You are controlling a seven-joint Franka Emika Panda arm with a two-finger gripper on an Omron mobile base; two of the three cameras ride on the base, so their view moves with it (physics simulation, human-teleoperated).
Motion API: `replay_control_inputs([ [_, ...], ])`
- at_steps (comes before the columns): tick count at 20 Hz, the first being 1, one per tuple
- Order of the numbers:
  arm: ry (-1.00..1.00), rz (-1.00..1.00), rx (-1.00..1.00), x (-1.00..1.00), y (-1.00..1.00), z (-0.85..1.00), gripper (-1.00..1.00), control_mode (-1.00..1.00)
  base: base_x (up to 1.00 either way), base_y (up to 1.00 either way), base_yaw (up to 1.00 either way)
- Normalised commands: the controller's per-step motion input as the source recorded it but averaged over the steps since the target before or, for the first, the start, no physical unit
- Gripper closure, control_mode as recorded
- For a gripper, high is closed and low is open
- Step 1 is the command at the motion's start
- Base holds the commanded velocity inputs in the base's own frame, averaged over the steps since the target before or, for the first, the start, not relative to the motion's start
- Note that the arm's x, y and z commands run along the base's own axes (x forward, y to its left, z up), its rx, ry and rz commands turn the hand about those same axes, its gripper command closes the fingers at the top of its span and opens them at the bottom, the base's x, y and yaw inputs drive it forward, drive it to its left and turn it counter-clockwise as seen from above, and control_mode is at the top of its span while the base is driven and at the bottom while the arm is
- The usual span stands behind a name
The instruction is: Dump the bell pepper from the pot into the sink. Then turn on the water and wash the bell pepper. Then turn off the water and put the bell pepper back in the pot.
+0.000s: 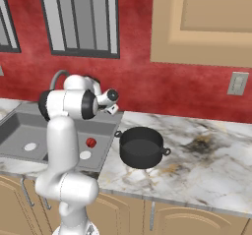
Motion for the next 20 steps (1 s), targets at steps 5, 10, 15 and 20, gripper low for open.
replay_control_inputs([
  [5, -0.02, 0.00, 0.00, 0.08, 0.13, -0.14, -1.00, -1.00, 0.00, 0.00, 0.00],
  [10, 0.00, 0.00, 0.00, 0.22, 0.20, -0.02, -1.00, -1.00, 0.00, 0.00, 0.00],
  [15, 0.00, 0.00, 0.00, 0.42, 0.16, 0.00, -1.00, -1.00, 0.00, 0.00, 0.00],
  [20, 0.00, 0.00, 0.00, 0.52, 0.07, 0.00, -1.00, -1.00, 0.00, 0.00, 0.00],
])
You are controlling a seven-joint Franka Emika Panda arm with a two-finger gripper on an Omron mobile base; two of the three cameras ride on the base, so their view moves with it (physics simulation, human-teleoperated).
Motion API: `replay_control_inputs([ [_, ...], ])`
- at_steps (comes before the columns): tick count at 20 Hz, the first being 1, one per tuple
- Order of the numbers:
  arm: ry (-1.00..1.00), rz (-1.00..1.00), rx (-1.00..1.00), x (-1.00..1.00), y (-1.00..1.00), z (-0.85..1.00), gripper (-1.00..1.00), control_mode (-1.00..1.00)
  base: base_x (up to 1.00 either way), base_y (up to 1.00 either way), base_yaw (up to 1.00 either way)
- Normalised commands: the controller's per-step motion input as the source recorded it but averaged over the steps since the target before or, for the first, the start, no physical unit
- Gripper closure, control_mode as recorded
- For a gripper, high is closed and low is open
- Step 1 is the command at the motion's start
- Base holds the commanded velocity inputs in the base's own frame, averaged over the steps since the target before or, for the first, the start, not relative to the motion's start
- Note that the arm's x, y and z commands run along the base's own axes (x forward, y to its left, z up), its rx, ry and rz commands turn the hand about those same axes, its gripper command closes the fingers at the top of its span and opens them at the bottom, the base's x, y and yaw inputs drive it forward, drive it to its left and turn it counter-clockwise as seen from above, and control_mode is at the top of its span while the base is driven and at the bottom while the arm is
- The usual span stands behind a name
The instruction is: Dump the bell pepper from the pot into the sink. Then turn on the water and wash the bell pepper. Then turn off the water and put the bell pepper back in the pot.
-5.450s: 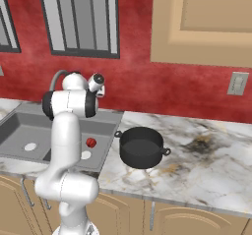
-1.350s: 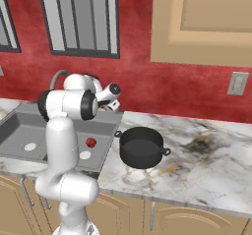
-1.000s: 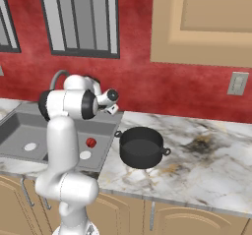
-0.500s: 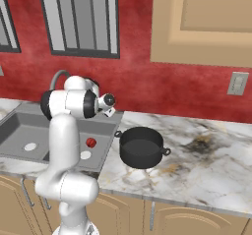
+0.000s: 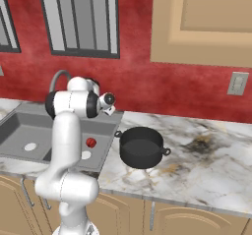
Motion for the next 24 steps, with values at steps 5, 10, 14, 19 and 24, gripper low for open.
replay_control_inputs([
  [5, 0.00, 0.00, 0.00, 0.53, 0.03, 0.00, -1.00, -1.00, 0.00, 0.00, 0.00],
  [10, 0.00, 0.00, 0.00, 0.48, 0.13, 0.02, -1.00, -1.00, 0.00, 0.00, 0.00],
  [14, -0.01, 0.00, 0.00, 0.49, 0.33, 0.15, -1.00, -1.00, 0.00, 0.00, 0.00],
  [19, -0.02, 0.00, 0.00, 0.39, 0.50, 0.18, -1.00, -1.00, 0.00, 0.00, 0.00],
  [24, -0.01, 0.00, 0.00, 0.05, 0.25, 0.28, -1.00, -1.00, 0.00, 0.00, 0.00],
])
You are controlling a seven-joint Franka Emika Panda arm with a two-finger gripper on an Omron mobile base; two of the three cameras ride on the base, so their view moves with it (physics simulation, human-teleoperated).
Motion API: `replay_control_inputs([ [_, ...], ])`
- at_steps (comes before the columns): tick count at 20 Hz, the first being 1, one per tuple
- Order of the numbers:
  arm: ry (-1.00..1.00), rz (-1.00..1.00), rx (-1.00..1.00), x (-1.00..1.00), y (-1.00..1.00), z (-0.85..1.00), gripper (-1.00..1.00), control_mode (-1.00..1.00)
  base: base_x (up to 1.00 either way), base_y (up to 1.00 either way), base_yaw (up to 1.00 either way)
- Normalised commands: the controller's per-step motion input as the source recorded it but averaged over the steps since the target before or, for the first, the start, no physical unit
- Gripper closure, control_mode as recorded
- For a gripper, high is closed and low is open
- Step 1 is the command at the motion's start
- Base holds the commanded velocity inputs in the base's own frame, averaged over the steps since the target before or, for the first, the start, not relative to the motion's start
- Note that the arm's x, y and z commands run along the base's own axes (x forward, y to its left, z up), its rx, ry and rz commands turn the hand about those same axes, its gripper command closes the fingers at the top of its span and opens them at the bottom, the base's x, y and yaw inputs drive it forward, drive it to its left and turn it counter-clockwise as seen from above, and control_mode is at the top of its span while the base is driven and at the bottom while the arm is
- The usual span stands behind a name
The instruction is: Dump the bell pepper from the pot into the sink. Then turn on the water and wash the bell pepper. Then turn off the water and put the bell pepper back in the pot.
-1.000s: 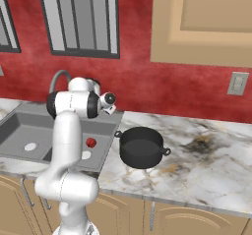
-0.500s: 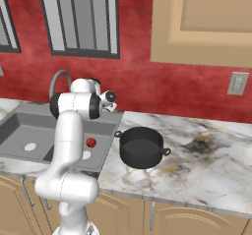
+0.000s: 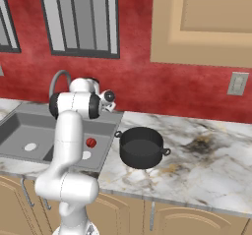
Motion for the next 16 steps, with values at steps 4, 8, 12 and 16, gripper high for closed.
replay_control_inputs([
  [4, 0.00, 0.00, 0.00, -0.57, -0.11, 0.71, -1.00, -1.00, 0.00, 0.00, 0.00],
  [8, 0.00, -0.01, 0.00, -0.88, -0.23, 0.98, -1.00, -1.00, 0.00, 0.00, 0.00],
  [12, 0.00, -0.04, -0.02, -0.94, -0.33, 0.87, -1.00, -1.00, 0.00, 0.00, 0.00],
  [16, 0.00, -0.03, -0.04, -0.98, -0.44, 0.94, -1.00, -1.00, 0.00, 0.00, 0.00],
])
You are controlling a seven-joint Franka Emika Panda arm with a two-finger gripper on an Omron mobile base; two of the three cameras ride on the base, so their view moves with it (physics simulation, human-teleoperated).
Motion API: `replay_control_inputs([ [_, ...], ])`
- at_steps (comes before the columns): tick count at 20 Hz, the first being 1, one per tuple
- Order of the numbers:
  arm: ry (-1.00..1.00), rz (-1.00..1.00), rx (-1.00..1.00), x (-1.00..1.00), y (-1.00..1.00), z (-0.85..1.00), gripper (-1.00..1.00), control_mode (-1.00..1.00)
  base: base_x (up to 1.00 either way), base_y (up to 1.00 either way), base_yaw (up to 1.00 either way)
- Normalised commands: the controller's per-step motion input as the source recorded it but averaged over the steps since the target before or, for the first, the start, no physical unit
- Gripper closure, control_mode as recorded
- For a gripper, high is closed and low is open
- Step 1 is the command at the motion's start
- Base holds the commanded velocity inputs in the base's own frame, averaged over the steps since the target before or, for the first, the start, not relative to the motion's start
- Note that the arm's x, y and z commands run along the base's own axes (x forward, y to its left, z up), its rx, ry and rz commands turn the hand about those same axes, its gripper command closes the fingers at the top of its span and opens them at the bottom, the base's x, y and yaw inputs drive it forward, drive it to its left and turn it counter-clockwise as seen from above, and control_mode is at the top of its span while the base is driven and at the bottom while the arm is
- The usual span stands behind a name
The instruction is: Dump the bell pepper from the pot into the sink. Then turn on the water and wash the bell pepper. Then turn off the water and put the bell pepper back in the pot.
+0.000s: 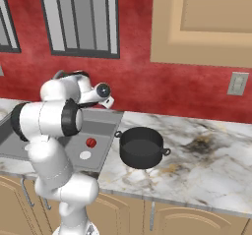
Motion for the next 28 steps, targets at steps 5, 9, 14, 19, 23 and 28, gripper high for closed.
replay_control_inputs([
  [5, 0.02, -0.01, -0.08, -0.83, -0.42, 1.00, -1.00, -1.00, 0.00, 0.00, 0.00],
  [9, 0.13, 0.00, -0.09, -0.68, -0.24, 1.00, -1.00, -1.00, 0.00, 0.00, 0.00],
  [14, 0.21, 0.00, -0.13, -0.64, -0.08, 0.75, -1.00, -1.00, 0.00, 0.00, 0.00],
  [19, 0.25, 0.00, -0.12, -0.60, 0.00, 0.05, -1.00, -1.00, 0.00, 0.00, 0.00],
  [23, 0.14, 0.00, -0.04, -0.53, 0.00, -0.24, -1.00, -1.00, 0.00, 0.00, 0.00],
  [28, 0.00, 0.01, 0.00, -0.47, 0.00, -0.42, -1.00, -1.00, 0.00, 0.00, 0.00],
])
